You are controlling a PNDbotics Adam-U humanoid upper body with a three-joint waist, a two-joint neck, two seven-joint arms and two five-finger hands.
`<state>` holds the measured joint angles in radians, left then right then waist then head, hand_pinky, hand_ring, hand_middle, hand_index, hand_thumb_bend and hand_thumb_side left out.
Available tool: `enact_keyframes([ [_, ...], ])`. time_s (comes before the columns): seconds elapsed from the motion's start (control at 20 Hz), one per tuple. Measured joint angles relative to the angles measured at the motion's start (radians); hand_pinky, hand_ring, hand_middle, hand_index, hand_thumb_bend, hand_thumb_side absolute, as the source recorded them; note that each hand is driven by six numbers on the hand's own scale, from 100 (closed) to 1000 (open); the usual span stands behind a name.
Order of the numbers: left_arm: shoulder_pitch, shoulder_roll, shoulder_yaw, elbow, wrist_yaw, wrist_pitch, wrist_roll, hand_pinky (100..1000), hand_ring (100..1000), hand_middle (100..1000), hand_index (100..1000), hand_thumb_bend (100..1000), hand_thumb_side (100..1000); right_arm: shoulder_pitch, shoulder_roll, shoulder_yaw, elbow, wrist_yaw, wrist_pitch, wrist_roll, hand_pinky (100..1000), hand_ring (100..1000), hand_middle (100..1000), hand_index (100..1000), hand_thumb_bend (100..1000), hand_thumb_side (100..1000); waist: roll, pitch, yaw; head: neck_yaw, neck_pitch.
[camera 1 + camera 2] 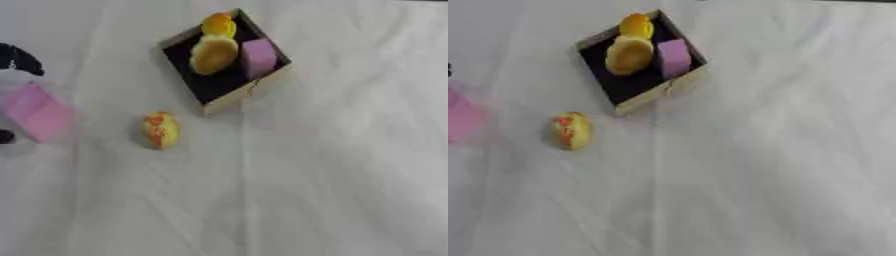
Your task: Pick up objects on the table and place them in the box.
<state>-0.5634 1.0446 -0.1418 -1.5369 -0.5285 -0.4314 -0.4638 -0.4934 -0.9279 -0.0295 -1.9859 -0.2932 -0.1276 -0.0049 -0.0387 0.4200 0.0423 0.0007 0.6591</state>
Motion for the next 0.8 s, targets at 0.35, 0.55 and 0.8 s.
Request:
enact_keyframes([
  [0.35, -0.041, -0.039, -0.028, 0.063, -0.069, -0.014, 0.003, 884, 886, 845, 894, 622, 216, 0.002, 0.010, 0.000, 0.000, -0.003, 0.009, 0.008, 1000, 994, 717, 815, 100, 457, 0.000, 0.000, -0.008, 0.006, -0.001],
  [0.55, -0.056, -0.054, -0.034, 0.097, -0.094, -0.020, 0.002, 876, 882, 837, 888, 669, 241, 0.008, 0.017, 0.000, 0.000, -0.004, 0.014, 0.013, 1000, 994, 714, 813, 100, 458, 0.000, 0.000, -0.013, 0.007, -0.001],
  [0.8, -0.064, -0.061, -0.040, 0.129, -0.150, -0.027, -0.008, 868, 878, 832, 864, 699, 296, 0.010, 0.019, 0.000, 0.000, -0.008, 0.020, 0.013, 1000, 993, 710, 810, 100, 458, 0.000, 0.000, -0.017, 0.008, -0.002],
])
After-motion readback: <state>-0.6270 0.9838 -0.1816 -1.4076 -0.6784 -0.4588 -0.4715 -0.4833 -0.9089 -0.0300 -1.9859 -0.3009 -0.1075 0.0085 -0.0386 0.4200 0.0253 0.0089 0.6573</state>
